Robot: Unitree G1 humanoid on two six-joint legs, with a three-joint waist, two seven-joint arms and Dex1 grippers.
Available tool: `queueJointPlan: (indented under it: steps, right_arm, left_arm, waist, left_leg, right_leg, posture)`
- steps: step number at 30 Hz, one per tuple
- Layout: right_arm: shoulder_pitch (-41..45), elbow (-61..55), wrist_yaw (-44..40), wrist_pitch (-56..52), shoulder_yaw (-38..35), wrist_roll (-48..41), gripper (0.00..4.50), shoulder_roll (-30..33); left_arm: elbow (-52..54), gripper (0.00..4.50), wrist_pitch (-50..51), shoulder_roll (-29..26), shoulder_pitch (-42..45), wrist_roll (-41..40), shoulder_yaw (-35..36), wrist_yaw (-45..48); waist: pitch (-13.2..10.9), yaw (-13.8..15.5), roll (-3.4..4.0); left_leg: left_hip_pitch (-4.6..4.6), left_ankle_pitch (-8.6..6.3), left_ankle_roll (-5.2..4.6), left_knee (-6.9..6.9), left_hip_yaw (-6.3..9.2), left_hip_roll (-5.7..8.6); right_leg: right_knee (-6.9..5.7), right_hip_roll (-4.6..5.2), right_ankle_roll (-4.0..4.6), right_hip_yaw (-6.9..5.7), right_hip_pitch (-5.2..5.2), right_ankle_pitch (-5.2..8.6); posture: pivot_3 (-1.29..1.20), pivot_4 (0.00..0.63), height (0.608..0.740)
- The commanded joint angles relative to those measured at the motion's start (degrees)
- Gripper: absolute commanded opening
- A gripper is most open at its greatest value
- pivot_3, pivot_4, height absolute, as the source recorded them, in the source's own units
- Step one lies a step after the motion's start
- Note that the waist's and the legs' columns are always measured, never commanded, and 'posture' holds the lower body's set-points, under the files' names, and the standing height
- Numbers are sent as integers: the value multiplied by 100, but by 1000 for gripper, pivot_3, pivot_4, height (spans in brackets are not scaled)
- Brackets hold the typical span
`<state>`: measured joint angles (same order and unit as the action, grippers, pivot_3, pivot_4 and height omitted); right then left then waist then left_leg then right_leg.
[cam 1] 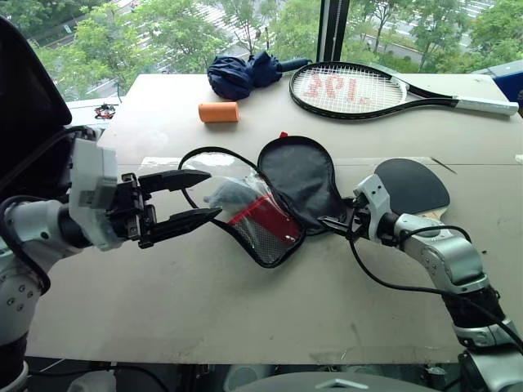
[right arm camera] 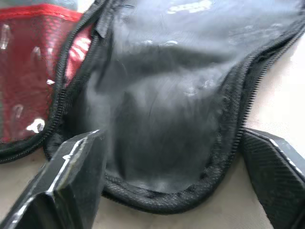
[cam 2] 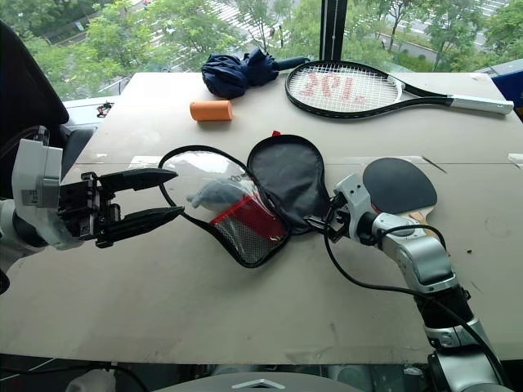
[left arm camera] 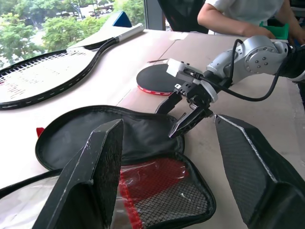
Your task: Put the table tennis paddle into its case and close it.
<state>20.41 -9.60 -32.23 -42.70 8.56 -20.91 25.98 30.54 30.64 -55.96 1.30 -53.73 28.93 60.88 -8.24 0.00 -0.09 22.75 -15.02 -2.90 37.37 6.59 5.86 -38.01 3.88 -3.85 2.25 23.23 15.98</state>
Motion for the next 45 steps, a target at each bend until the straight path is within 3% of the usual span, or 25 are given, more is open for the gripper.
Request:
queueJointPlan:
  steps: [1,5,7,18,25,28,35,36,41,45]
  right_arm:
    - [30,-122,-10,98,-118,54,2510,9]
    - [-63,-243,-62,-19,-183,20,679,101]
    - [-152,-342,-125,-14,-219,4,64,195]
    - [-954,-828,-597,-253,-1096,-240,64,1312]
    - [-1170,-1142,-769,-606,-1204,-521,64,1521]
    - [-1251,-1319,-837,-803,-1223,-686,979,1546]
    - [-1596,-1787,-677,-682,-2357,-884,4157,1773]
    - [-1647,-1789,-608,-653,-2514,-827,4439,1824]
    - [-2099,-1499,-341,-451,-3037,-340,4439,2133]
    - [-2364,-1337,-137,-908,-3158,-315,4439,2132]
  left_arm:
    - [117,3056,-30,6,-11,-12,136,-12]
    - [122,3056,-76,30,-37,73,82,28]
    - [99,3056,-90,42,-6,106,46,27]
    - [32,3056,-112,79,115,220,-110,76]
    - [20,3056,-115,80,183,212,-204,106]
    - [-9,3056,-114,71,244,215,-254,134]
    - [-110,3056,-56,-1,467,200,-392,262]
    - [-124,3056,-56,-8,487,202,-406,277]
    - [-150,3056,-24,-25,592,175,-474,363]
    - [-142,3056,122,-85,657,14,-515,510]
  waist:
    - [0,-17,0]
    - [0,-68,0]
    - [0,-70,0]
    - [0,-55,0]
    - [0,-74,0]
    - [0,-64,0]
    - [0,-26,0]
    - [0,-27,0]
    - [0,-25,0]
    - [0,-22,0]
  left_leg:
    - [0,0,1,0,1,0]
    - [0,1,2,-1,1,0]
    - [0,1,2,-1,1,0]
    - [0,1,2,0,1,0]
    - [-1,1,2,0,0,-2]
    - [-1,1,2,0,0,-2]
    - [2,1,1,4,-1,0]
    - [2,1,1,4,-1,0]
    - [1,1,1,3,0,-1]
    - [1,1,1,4,-1,-1]
  right_leg:
    - [-2,-1,0,-1,1,0]
    - [-4,-2,0,0,2,0]
    - [-4,-3,0,1,2,0]
    - [-3,-1,0,1,0,0]
    - [-5,-2,0,3,-4,0]
    - [-5,-1,0,3,-5,0]
    - [-3,2,-1,2,-6,0]
    - [-3,2,-1,2,-6,0]
    - [-4,0,-1,0,-6,0]
    - [-5,1,-1,1,-7,0]
  posture:
    - [0,150,723]
    - [0,150,723]
    - [0,150,723]
    - [0,150,723]
    - [0,150,723]
    - [0,150,723]
    - [0,150,723]
    - [0,150,723]
    - [0,150,723]
    - [0,150,723]
